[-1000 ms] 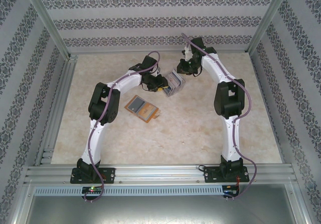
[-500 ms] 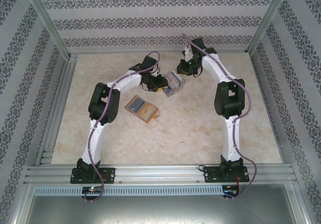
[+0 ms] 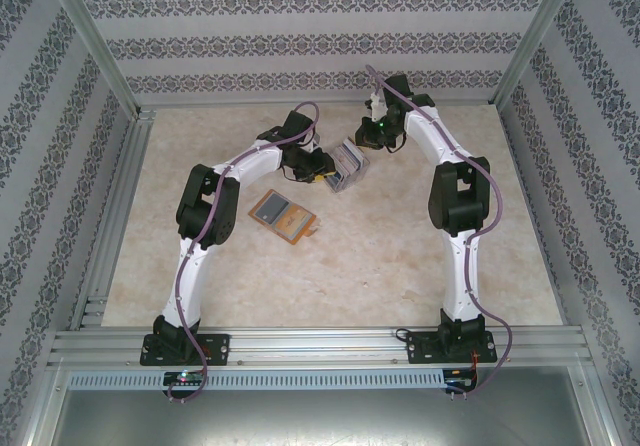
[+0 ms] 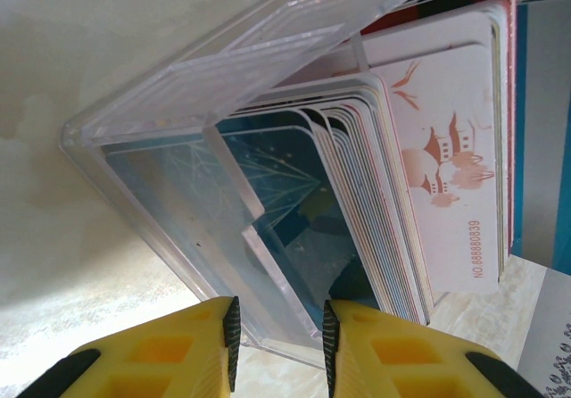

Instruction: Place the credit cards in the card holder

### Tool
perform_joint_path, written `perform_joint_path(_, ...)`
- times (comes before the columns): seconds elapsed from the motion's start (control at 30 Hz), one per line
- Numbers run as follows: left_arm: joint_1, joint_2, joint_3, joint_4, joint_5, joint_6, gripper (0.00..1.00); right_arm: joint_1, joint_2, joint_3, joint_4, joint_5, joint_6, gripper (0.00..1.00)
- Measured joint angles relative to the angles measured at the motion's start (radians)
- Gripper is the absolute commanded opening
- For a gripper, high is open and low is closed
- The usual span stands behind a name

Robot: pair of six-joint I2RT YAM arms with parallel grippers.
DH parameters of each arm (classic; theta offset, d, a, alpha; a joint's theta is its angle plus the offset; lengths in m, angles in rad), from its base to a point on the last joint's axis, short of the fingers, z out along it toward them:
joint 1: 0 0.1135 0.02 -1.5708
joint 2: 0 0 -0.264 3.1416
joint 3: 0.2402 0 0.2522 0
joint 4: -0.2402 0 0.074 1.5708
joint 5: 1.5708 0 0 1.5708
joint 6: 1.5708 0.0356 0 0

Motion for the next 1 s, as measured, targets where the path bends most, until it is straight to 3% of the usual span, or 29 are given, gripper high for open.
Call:
perform_joint_path(0.53, 0.008, -0.010, -0.005, -0.023, -0.027, 0.007, 0.32, -0.024, -0.114, -0.026, -0.001, 0.020, -0.001, 0.07)
perform_joint_path(1.0, 0.107, -0.187, -0.131, -0.030, -0.068, 0.040, 0.32, -0.026, -0.254, -0.179, 0.073, 0.014, 0.016, 0.06)
